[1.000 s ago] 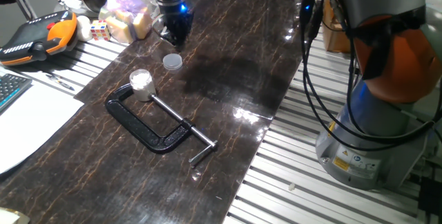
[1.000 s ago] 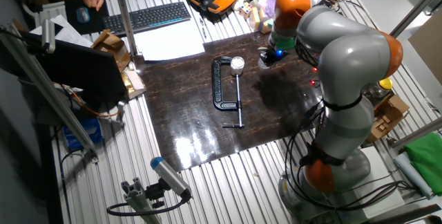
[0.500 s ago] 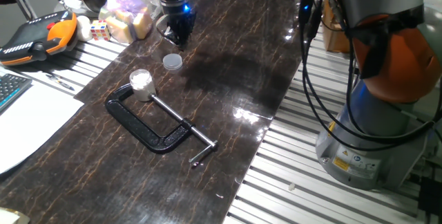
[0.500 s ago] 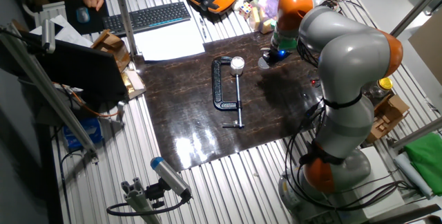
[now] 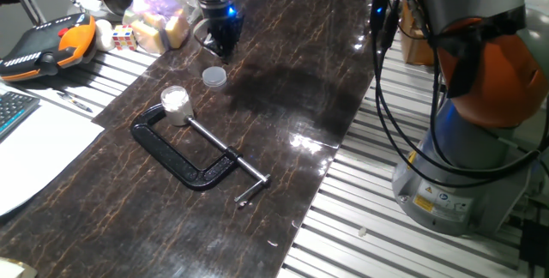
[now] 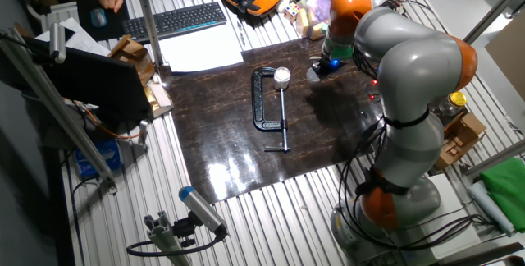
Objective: Screw the lid onto the jar
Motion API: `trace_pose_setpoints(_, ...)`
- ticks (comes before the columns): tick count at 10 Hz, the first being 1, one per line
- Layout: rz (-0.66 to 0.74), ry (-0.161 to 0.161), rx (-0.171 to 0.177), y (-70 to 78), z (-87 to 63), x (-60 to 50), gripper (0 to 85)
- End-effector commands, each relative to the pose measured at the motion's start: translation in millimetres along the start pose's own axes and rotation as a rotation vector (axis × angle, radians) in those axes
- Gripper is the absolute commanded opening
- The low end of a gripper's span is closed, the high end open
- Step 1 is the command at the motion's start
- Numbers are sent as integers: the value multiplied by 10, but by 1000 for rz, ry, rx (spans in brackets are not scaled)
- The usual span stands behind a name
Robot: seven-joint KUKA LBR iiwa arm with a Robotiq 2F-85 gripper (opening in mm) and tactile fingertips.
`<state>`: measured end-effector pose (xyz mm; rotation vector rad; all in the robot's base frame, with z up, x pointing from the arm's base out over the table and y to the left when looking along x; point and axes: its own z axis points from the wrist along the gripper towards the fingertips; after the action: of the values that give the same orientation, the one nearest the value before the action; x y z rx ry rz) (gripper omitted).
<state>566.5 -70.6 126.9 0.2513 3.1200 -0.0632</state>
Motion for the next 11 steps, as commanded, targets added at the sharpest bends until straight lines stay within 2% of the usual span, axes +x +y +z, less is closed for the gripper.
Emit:
trace_pose_setpoints(1, 4, 0, 3, -3, 1, 1, 7)
trace_pose_setpoints(3, -6, 9, 0, -3, 1, 1, 7)
trace_pose_setpoints(4, -3, 4, 26, -3, 1, 1, 7)
trace_pose_setpoints(6, -9, 21, 29, -3, 1, 1, 7)
trace_pose_setpoints(7, -16, 5, 31, -3, 2, -2, 7)
trace_pose_setpoints(8, -25, -5, 29, -3, 17, -24, 87)
trace_pose_setpoints(9, -16, -22, 29, -1, 32, -43, 297)
trace_pose_setpoints(10, -10, -36, 33, -14, 55, -64, 467)
trace_pose_setpoints(11, -7, -46, 29, -47, 99, -87, 553)
